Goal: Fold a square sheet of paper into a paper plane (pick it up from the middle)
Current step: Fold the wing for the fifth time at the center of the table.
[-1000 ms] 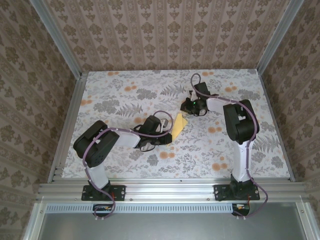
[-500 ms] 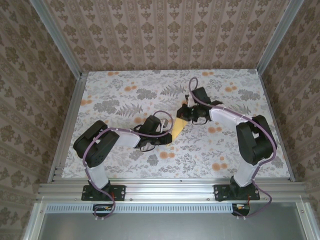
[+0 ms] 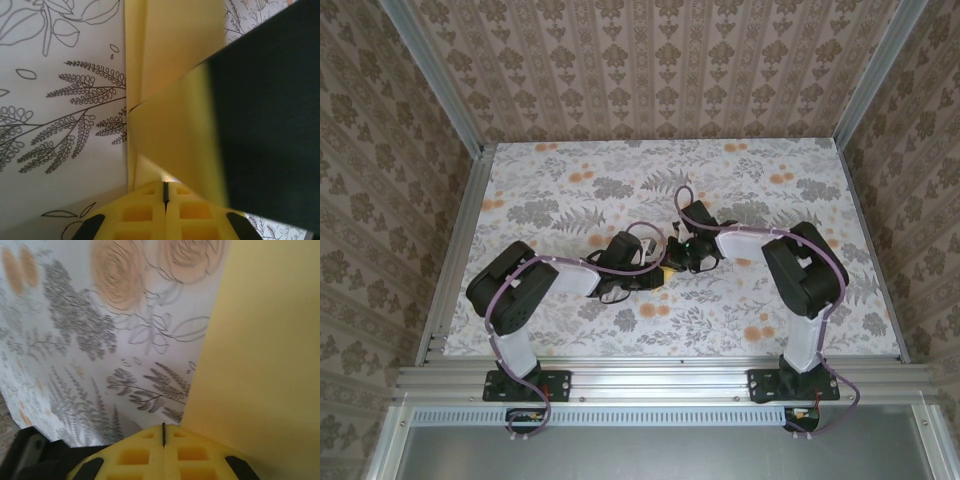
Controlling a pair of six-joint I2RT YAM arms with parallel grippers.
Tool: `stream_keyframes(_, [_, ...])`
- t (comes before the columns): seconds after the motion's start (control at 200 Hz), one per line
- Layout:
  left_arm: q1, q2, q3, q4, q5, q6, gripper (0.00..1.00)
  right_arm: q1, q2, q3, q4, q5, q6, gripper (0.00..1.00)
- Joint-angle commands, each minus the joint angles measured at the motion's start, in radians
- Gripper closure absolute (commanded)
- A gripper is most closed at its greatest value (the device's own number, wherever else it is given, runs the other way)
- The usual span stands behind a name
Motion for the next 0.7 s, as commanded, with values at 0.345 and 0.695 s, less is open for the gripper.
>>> stream_keyframes(0.345, [0.002, -0.090, -0.088, -0.118, -0.019, -0.057, 0.91, -0.012, 0.076, -0.030, 0.022, 0.036, 0.007, 0.99])
stream_keyframes(0.695, [0.009, -0.162, -0.141, -0.042, -0.032, -0.137, 0.92, -0.015, 0.071, -0.037, 0.045, 0.024, 0.007, 0.99])
